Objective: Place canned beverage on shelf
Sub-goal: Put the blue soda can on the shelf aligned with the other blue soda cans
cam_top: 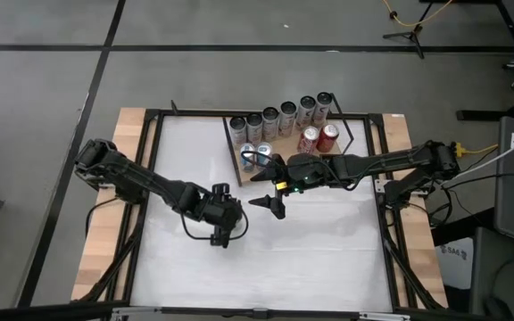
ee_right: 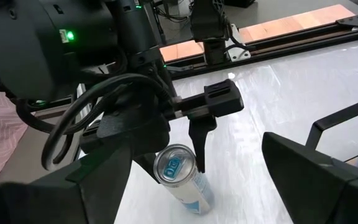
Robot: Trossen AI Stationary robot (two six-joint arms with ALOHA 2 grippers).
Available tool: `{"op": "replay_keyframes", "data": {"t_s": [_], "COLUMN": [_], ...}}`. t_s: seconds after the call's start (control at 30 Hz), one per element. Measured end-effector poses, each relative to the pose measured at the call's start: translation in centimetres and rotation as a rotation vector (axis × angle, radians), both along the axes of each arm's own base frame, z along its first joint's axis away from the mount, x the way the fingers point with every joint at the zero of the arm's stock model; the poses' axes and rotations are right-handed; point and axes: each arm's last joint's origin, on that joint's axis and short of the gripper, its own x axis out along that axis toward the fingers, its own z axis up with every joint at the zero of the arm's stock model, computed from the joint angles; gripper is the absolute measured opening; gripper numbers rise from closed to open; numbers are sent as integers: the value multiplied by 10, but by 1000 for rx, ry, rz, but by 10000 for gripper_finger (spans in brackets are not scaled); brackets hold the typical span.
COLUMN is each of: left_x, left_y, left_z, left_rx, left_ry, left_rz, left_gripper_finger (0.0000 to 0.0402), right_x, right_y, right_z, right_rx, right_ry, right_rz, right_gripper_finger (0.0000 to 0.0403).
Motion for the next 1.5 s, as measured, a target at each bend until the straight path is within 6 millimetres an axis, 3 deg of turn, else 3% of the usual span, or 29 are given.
{"op": "replay_keyframes", "data": {"t_s": [0.6,0.83,1.07,1.3,1.5], "left_x": [0,-2,-9,-39,-71], "left_y": [0,-1,2,12,22], "left_z": [1,6,29,66,98], "left_rx": [1,-3,-10,-12,-37], "left_ry": [-5,-16,-30,-5,-94], "left_rz": [3,-3,-5,-2,-5], "left_gripper_finger": [314,321,322,322,322], "right_x": [0,0,1,13,30], "right_y": [0,0,0,8,29], "right_z": [0,1,1,-8,-28], "right_rx": [0,1,2,16,-17], "right_ry": [-1,-7,-13,-43,-77], "right_rz": [0,0,1,-3,-7], "right_gripper_finger": [347,347,347,347,347]}}
